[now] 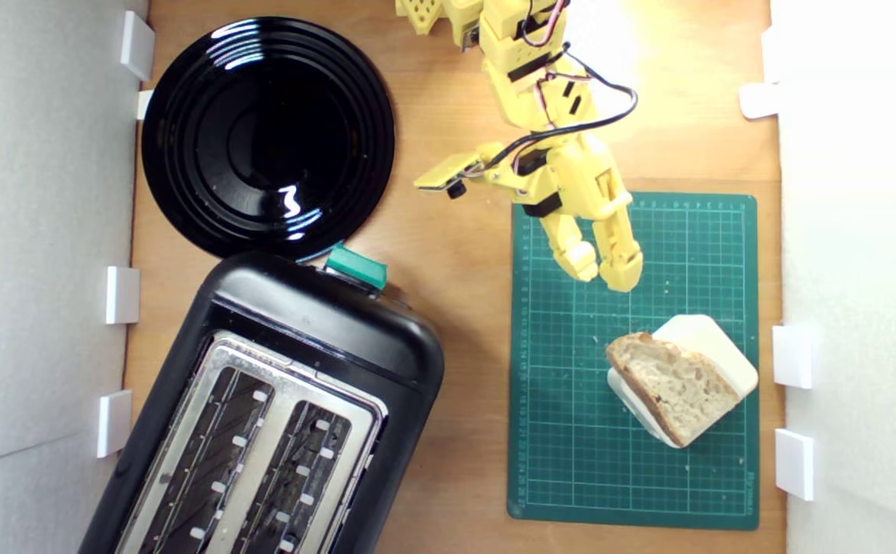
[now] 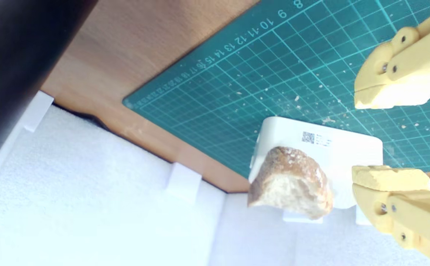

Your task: Pick bread and place in toaster

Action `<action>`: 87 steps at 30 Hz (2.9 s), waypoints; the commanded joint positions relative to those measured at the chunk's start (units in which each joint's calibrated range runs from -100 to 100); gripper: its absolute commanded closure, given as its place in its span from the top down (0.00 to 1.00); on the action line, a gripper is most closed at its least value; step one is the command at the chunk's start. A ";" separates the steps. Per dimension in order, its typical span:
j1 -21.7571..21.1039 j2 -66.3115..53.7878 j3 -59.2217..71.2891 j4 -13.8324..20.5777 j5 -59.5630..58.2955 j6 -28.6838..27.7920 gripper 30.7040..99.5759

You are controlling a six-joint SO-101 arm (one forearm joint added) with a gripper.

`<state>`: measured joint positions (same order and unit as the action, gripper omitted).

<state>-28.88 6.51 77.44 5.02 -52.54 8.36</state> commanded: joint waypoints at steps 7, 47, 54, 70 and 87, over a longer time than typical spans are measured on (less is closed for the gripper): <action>0.03 -0.10 -3.68 0.24 -3.00 -1.01 0.72; 1.32 17.20 -28.28 0.33 -3.00 -3.41 0.78; 1.32 17.45 -29.82 0.87 -3.00 -3.41 0.78; 1.24 22.11 -35.36 1.05 -3.00 -3.36 0.78; 0.92 24.02 -36.90 0.96 -3.00 -1.11 0.72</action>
<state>-27.69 31.46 42.95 5.55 -53.90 6.65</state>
